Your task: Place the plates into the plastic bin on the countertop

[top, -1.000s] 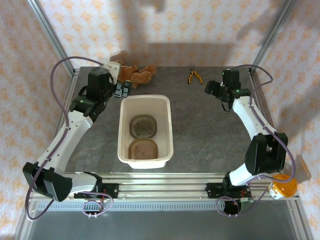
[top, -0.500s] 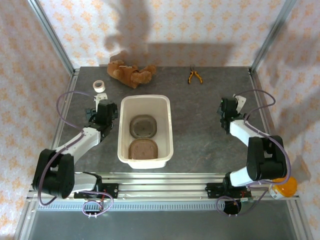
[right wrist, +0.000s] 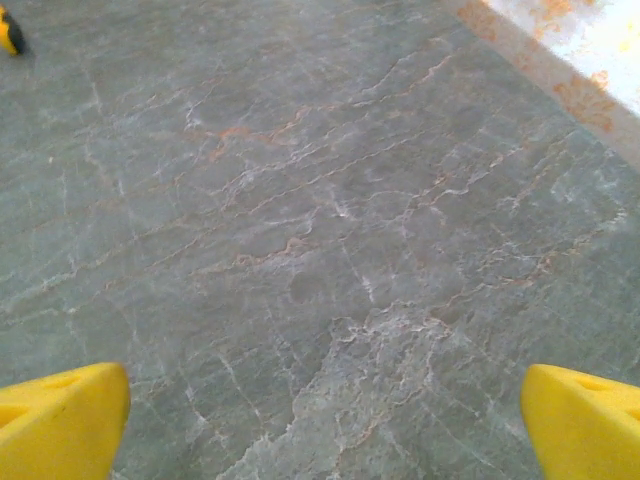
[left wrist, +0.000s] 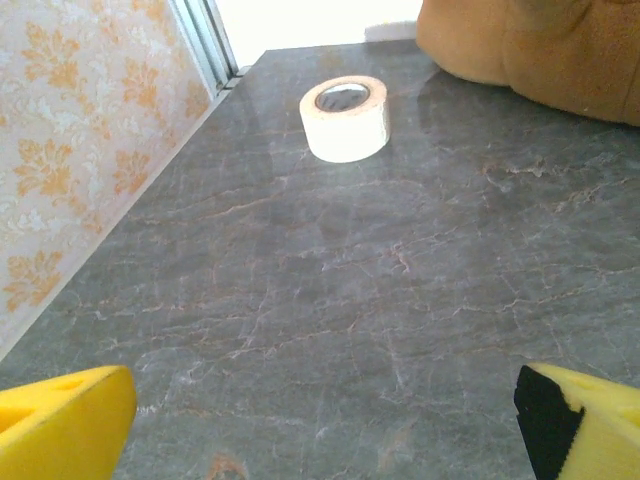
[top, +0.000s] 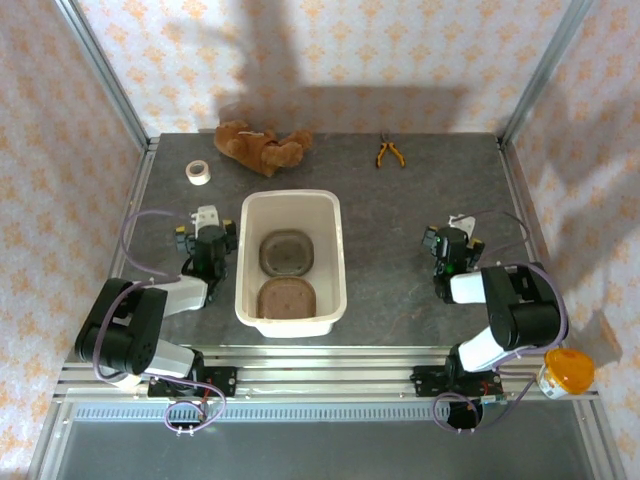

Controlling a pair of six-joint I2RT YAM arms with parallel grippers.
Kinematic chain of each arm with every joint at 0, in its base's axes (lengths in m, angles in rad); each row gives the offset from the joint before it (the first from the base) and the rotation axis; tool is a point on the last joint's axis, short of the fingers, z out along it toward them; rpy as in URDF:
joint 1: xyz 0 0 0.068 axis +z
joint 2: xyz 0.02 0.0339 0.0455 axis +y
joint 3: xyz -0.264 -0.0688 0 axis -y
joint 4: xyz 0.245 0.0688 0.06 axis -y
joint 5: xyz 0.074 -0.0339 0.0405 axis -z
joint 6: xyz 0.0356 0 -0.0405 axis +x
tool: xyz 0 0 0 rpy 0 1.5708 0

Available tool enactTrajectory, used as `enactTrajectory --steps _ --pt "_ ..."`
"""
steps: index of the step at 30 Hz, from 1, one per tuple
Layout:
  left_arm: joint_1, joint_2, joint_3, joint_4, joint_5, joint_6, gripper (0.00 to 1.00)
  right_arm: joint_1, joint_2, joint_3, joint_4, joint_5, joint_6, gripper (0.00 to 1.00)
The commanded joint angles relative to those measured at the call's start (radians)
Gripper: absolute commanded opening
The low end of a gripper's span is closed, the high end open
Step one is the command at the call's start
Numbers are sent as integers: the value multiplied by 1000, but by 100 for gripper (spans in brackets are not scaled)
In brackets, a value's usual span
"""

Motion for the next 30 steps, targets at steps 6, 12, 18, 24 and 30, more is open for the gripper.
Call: enactTrajectory --steps 6,12,18,24,30 --pt "36 133 -68 403 63 48 100 -22 -10 43 65 -62 -12 100" --pt "42 123 -28 312 52 31 100 -42 -7 55 48 -107 -7 100" --pt "59 125 -6 271 65 17 100 -46 -7 59 38 -116 -5 100" --pt "59 123 -1 262 66 16 100 -51 -1 68 26 -131 -7 99" --pt "64 123 2 252 71 11 100 -52 -7 59 35 -134 -6 100"
